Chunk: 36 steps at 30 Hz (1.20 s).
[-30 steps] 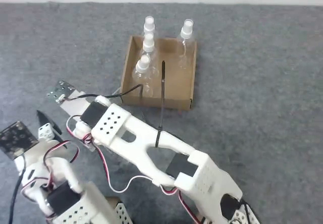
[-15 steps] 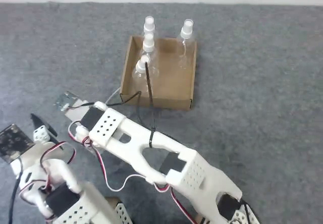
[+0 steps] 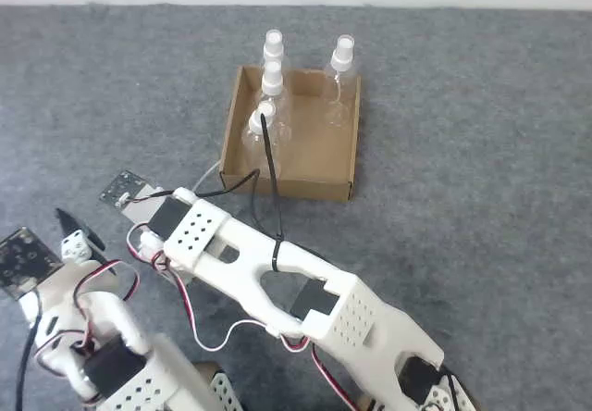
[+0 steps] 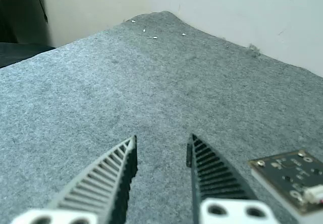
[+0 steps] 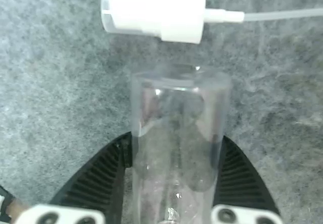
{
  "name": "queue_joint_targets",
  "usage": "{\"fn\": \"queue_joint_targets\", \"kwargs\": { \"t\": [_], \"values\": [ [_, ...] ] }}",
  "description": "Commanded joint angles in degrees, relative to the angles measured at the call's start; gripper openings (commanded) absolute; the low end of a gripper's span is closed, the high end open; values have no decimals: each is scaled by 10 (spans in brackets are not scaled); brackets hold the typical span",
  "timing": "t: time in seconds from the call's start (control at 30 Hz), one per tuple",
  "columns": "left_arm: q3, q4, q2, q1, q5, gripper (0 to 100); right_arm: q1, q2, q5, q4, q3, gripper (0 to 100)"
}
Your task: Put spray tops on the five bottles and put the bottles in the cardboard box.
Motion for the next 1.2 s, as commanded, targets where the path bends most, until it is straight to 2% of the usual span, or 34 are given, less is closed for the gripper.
{"fn": "queue_joint_targets", "kwargs": {
  "t": [0.0, 0.6, 1.17],
  "values": [
    [-2, 2, -11, -4, 6, 154, 0, -50, 4, 20, -38, 136],
    [6, -2, -11, 0, 6, 154, 1, -207, 5, 193, -38, 138],
    [7, -2, -11, 1, 6, 156, 61, -356, 3, 225, 3, 134]
  ]
}}
